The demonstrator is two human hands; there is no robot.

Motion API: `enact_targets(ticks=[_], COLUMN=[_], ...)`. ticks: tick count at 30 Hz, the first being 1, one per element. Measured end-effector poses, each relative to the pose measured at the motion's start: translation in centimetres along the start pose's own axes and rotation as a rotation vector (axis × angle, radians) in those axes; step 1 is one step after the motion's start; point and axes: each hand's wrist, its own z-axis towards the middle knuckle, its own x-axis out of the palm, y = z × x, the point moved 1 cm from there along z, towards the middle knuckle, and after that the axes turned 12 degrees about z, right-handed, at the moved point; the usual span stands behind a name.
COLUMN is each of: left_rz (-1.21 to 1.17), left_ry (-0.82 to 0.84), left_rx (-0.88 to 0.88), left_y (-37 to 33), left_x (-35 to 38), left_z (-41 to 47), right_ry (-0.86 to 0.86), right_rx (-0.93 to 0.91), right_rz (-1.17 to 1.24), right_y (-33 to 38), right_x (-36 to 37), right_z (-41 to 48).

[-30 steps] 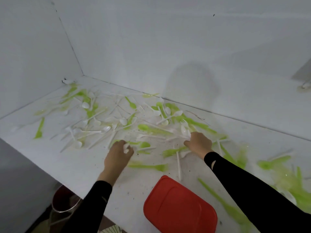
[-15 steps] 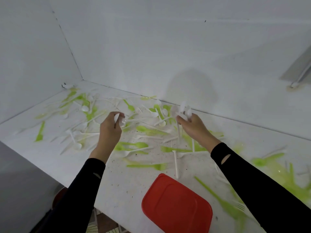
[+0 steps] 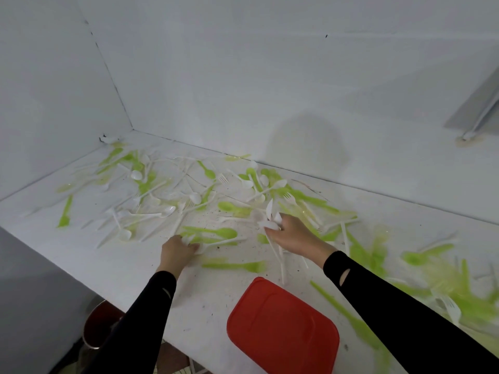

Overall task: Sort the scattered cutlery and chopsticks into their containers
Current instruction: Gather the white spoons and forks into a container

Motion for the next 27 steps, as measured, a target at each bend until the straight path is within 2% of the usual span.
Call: enact_targets(ticks=[3, 7, 10, 12, 14, 18, 24, 27], left_rz=[0.071, -0.074, -0.129, -0.173, -0.306, -0.63, -0.893, -0.892], left_ry=[-0.075, -0.159, -0.145, -0.098, -0.032, 0.083, 0.252, 0.32], left_rx=[0.147, 0.429, 0.684, 0.791, 0.804, 0.718, 0.644, 0.716], left_y=[-2.1, -7.3, -11.0, -13.5, -15.7, -19.0, -25.6, -29.8], left_x=[-1.2, -3.2, -4.0, -4.0, -3.7, -1.9, 1.5, 3.9], left_z=[-0.4, -3.1, -5.1, -6.5, -8.1, -10.1, -15.2, -19.6], right_ry=[0.02, -0.045, -0.181, -0.221, -0.194, -0.177, -0.229, -0.242], right_rx=[0.005, -0.03, -0.102, -0.128, -0.147, -0.163, -0.173, -0.147], right_rz=[0.012, 0.086, 0.126, 0.16, 0.202, 0.288, 0.322, 0.396], right_y=[-0.2, 0.2, 1.1, 1.5, 1.7, 1.6, -0.3, -1.8], right_x=[-0.1, -0.9, -2.1, -3.2, -4.3, -6.6, -12.0, -15.4], right_z=[-0.3, -0.5, -0.7, -0.9, -1.5, -3.6, -8.3, -11.4])
